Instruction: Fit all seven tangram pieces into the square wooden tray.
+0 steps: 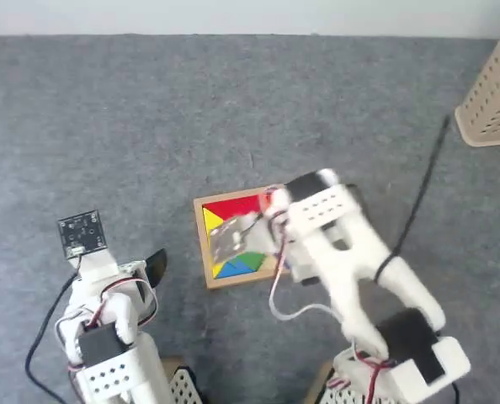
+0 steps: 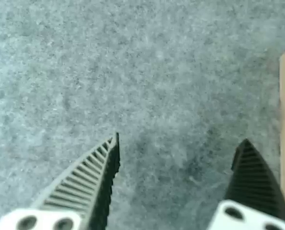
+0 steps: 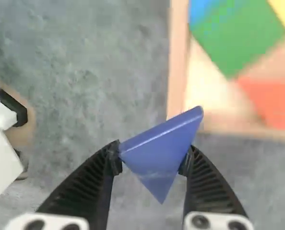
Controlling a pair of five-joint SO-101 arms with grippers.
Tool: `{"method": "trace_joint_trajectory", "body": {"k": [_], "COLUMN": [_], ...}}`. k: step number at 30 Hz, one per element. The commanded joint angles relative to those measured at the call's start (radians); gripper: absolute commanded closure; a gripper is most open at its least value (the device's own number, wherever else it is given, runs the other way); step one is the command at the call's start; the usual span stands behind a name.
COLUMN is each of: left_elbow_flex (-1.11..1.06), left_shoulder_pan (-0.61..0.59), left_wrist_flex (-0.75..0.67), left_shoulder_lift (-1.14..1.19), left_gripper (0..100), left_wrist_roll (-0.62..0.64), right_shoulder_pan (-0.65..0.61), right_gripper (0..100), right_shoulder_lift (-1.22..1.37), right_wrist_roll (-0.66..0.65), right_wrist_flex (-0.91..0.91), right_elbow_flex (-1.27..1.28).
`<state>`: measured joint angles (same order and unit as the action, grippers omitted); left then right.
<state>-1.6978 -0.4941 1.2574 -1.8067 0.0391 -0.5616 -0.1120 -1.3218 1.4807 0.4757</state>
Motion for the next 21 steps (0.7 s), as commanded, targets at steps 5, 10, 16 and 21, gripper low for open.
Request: {"method": "trace_joint_trajectory", "body": {"k": [5,10,16,21], "left_elbow_flex": [0.013,0.013,0.013,0.013], "left_shoulder_pan": [-0.005,-0.005,-0.005,-0.005], "left_wrist_flex": [0.006,0.006,0.006,0.006], "left_shoulder_lift": [-0.014,-0.014,-0.014,-0.014], "left_gripper": [65,65,65,65], "left_wrist_roll": [-0.002,-0.002,-0.002,-0.002], "right_shoulder_pan": [-0.153,-0.154,-0.131,-0.125], "right_gripper": [86.2,86.6,88.3,88.0], "right_shoulder_lift": [-0.002,-0.002,-0.001,-0.001], "right_wrist_roll": [0.009,-0.097,-0.285,-0.387], "right_wrist_flex": [-0.099,-0.133,-0.136,-0.134], "right_elbow_flex": [-0.051,-0.078,-0.106,-0.104]}}
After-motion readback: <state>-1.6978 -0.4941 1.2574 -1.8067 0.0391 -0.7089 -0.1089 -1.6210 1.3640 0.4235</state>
